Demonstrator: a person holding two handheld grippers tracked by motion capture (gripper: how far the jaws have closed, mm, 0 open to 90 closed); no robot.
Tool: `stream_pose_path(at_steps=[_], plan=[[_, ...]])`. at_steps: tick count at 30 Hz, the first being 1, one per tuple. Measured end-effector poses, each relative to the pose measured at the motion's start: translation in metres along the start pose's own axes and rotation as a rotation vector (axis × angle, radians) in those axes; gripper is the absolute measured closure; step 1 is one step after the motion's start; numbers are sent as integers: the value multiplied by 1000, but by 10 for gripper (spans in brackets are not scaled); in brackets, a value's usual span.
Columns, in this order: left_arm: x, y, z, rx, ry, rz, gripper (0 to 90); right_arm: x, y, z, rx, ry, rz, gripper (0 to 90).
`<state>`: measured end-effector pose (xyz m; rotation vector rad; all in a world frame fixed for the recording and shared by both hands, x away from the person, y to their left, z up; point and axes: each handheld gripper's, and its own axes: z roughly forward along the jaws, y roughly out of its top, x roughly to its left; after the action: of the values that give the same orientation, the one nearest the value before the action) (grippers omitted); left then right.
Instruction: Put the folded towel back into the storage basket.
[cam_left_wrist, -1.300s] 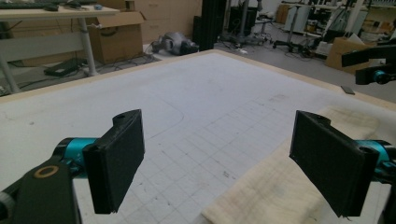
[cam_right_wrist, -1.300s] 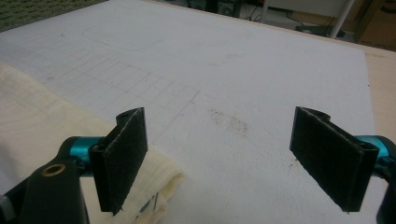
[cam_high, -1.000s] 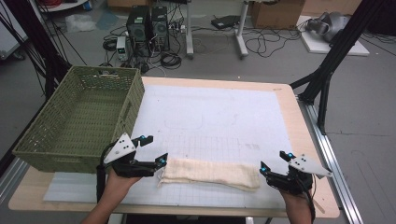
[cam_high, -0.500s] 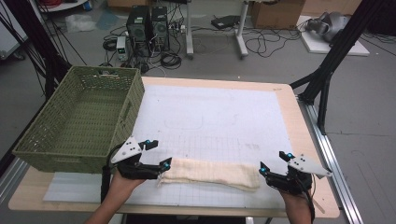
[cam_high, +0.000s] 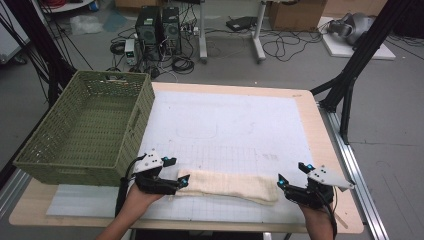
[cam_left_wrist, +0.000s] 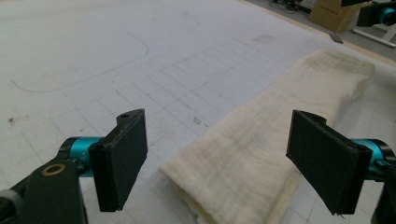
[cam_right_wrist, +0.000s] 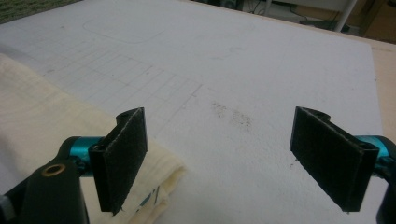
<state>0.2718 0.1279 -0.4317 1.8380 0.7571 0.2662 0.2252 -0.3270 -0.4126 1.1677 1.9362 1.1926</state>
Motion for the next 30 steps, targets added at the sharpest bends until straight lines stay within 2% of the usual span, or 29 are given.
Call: stream_pose_path(at_steps=[1,6,10,13,16,18,20,24,26,30], plan=[[1,-2,2,25,5,-3,211,0,0,0,0,0,-3,180],[4,-9,8,84,9,-19,217,0,0,0,2,3,-3,180],[5,-11,10,112,13,-22,231,0,0,1,8,7,0,180],[5,-14,13,163,29,-23,253,0,-1,1,7,8,-2,180],[4,-14,14,168,37,-17,263,0,-1,1,9,9,-2,180],[2,-14,15,187,33,15,281,0,-1,1,12,11,-2,180],[0,-14,17,204,22,28,333,-1,-1,2,11,11,-7,180],[-2,-14,19,231,33,50,372,0,-1,2,16,12,-7,180],[-6,-14,20,249,60,86,386,0,-1,2,17,12,-5,180],[-7,-13,18,260,70,76,451,0,-1,3,16,12,-5,180]])
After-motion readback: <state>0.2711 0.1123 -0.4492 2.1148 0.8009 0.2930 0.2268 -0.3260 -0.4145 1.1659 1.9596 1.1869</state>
